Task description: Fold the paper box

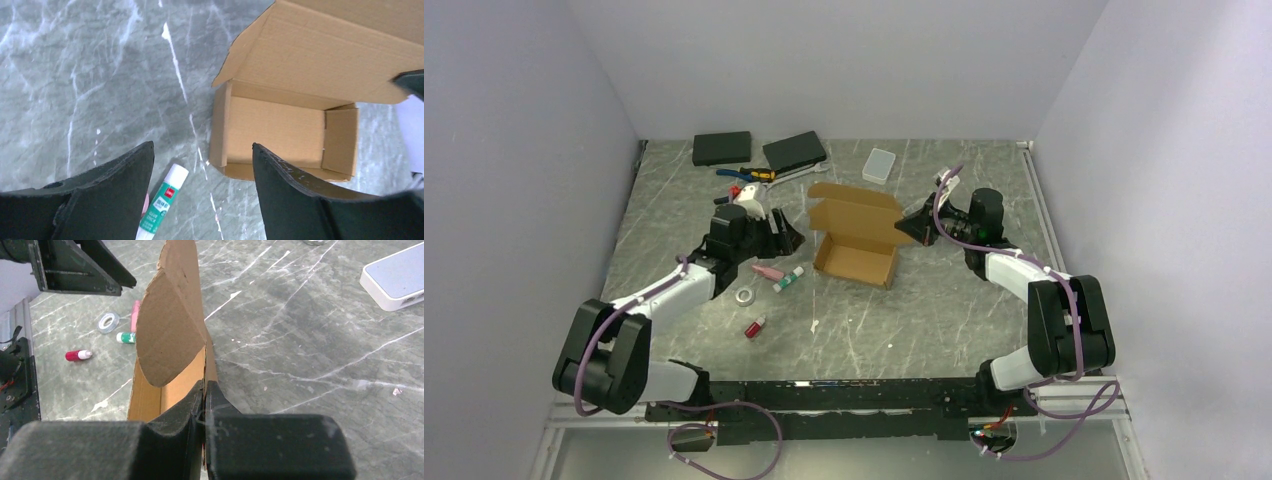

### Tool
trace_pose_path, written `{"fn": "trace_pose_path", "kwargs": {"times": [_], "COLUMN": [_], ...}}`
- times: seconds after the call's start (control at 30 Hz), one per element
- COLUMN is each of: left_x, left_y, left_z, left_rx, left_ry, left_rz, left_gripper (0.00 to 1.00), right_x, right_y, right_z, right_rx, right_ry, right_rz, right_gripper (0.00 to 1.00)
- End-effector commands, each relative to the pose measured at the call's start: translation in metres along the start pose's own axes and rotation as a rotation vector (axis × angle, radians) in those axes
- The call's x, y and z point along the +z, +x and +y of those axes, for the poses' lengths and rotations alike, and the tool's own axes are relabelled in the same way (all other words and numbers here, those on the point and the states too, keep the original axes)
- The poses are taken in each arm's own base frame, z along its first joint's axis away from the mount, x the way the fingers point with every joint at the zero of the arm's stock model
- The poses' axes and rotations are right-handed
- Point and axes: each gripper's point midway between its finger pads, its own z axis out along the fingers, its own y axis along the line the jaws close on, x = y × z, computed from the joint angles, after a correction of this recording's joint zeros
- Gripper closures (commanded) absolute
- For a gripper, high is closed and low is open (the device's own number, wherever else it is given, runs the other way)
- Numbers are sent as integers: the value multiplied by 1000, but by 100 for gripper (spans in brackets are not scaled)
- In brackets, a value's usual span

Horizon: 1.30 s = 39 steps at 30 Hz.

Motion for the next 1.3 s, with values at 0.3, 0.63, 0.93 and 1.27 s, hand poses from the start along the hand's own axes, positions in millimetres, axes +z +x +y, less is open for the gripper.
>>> {"fn": "trace_pose_path", "kwargs": {"times": [0.3,0.63,0.93,1.27], "left_x": [-2,-17,-38,-14], "left_y": [-12,1,53,78], "left_z": [-12,-1,11,37], "left_rx": [-30,-73,107,326], "left_ry": [138,52,-295,-427], "left_rz": [33,86,328,418], "left_gripper": [23,25,28,40], "right_x": [-2,-7,-10,-10], "right_y": [-7,0,0,2], "right_z": [-15,-24,-28,-24], "right_rx": [22,73,82,76], "right_ry": [-2,23,37,13], "right_rz": [-1,8,16,24], "right_gripper": [83,65,46,38]}}
